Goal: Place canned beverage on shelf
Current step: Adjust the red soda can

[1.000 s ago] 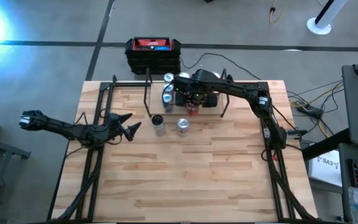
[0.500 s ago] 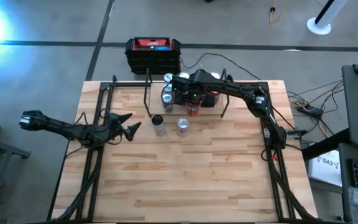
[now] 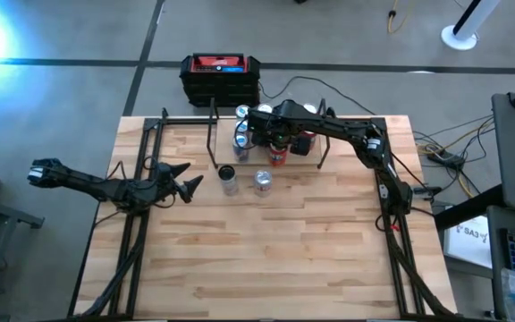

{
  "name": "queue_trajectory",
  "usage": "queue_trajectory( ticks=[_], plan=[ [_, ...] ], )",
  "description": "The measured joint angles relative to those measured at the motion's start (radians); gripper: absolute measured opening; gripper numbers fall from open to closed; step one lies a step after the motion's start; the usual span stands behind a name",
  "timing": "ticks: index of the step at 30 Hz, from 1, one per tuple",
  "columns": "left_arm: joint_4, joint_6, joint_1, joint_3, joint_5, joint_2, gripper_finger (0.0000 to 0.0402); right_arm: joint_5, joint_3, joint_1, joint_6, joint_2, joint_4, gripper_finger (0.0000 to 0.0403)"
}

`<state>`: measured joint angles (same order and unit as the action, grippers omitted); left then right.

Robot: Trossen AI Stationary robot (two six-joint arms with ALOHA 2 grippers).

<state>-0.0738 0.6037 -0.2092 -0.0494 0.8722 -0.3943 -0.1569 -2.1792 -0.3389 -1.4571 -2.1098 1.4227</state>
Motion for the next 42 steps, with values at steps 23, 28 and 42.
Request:
queue_trajectory(
  ticks=[23, 28, 42],
  plan=[
    [0.000, 0.000, 0.000, 0.000, 0.000, 0.000, 0.0398, 0.095, 0.000, 0.002, 0.083, 0.008, 0.048, 0.0293],
    [0.000, 0.000, 0.000, 0.000, 0.000, 0.000, 0.0398, 0.096, 0.003, -0.002, 0.086, 0.032, 0.090, 0.0293],
    [0.000, 0.000, 0.000, 0.000, 0.000, -0.004, 0.0398, 0.080, 0.071, -0.022, 0.120, 0.102, 0.138, 0.0293]
  ],
)
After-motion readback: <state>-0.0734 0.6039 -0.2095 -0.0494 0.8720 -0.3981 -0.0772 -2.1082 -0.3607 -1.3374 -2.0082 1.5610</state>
